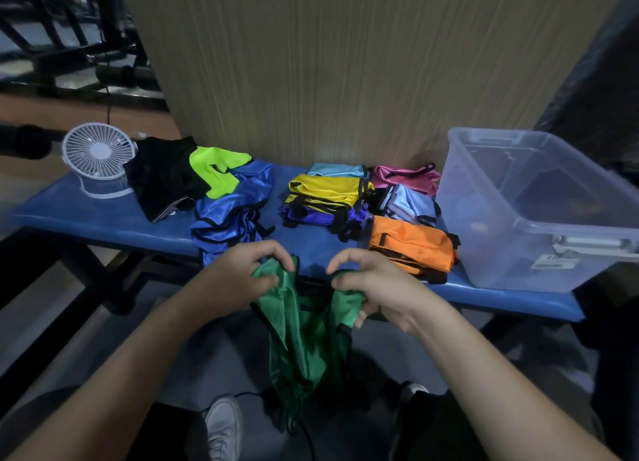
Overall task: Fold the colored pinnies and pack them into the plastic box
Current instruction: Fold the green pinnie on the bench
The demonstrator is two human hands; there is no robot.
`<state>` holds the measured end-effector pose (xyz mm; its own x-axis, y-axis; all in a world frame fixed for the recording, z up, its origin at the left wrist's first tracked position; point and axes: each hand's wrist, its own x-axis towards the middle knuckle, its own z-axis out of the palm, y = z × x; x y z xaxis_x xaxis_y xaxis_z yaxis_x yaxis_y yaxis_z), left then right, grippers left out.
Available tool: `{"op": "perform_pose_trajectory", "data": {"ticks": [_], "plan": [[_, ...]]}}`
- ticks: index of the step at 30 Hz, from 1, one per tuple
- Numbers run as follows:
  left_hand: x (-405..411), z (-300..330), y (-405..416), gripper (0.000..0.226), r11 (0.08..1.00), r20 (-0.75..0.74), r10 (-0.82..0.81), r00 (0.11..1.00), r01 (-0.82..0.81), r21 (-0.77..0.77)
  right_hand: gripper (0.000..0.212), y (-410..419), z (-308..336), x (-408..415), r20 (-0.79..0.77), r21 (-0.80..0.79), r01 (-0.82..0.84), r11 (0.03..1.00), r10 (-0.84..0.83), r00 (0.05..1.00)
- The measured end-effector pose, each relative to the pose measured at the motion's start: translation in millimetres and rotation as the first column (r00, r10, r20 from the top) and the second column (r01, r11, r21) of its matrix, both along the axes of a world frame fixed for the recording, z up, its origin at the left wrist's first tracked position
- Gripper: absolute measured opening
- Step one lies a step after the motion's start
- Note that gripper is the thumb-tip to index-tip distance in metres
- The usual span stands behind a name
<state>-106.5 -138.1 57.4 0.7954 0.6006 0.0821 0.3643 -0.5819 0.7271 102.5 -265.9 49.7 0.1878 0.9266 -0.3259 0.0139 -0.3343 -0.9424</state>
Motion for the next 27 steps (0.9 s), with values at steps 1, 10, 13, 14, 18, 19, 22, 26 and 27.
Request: {"op": "perform_pose_trajectory", "data": {"ticks": [1,10,13,14,18,19,22,26,27], "plan": [[2,0,-2,0.041,0.999,0.016,-0.021,1.0,0.022,-0.023,0.013,1,-2,-3,-0.035,0.016,-0.014,1.0,0.014,0.999],[1,-5,1,0.045,0.949,0.071,-0.081,0.994,0.099,-0.299,0.026,3,-7,-10,-0.169,0.166,-0.173,0.971,0.201,0.965],[0,-4,1,0.043,0.9,0.136,-0.106,0.985,0.153,-0.407,0.05,2,-9,-10,-0.105,0.202,-0.32,0.926,0.345,0.933],[0,-4,1,0.043,0.895,0.152,-0.095,0.984,0.151,-0.419,0.055,2,-9,-10,-0.078,0.21,-0.352,0.912,0.374,0.924],[3,-1,-1,0.034,0.927,0.191,0.014,0.981,0.059,-0.37,0.047,5,-12,-16,0.256,0.252,-0.282,0.926,0.217,0.942],[4,-1,-3,0.031,0.938,0.203,0.03,0.979,0.043,-0.343,0.04,7,-13,-17,0.308,0.278,-0.212,0.937,0.122,0.944],[4,0,-3,0.022,0.964,0.219,0.043,0.975,0.017,-0.267,0.016,7,-11,-20,0.251,0.28,-0.07,0.958,-0.003,0.968],[5,-1,-4,0.017,0.987,0.205,0.103,0.973,-0.074,-0.145,0.012,4,-9,-22,0.454,0.313,-0.098,0.945,-0.058,0.889],[6,-1,-5,0.016,0.989,0.201,0.12,0.972,-0.101,-0.105,0.012,6,-10,-22,0.515,0.336,-0.112,0.935,-0.083,0.853]]}}
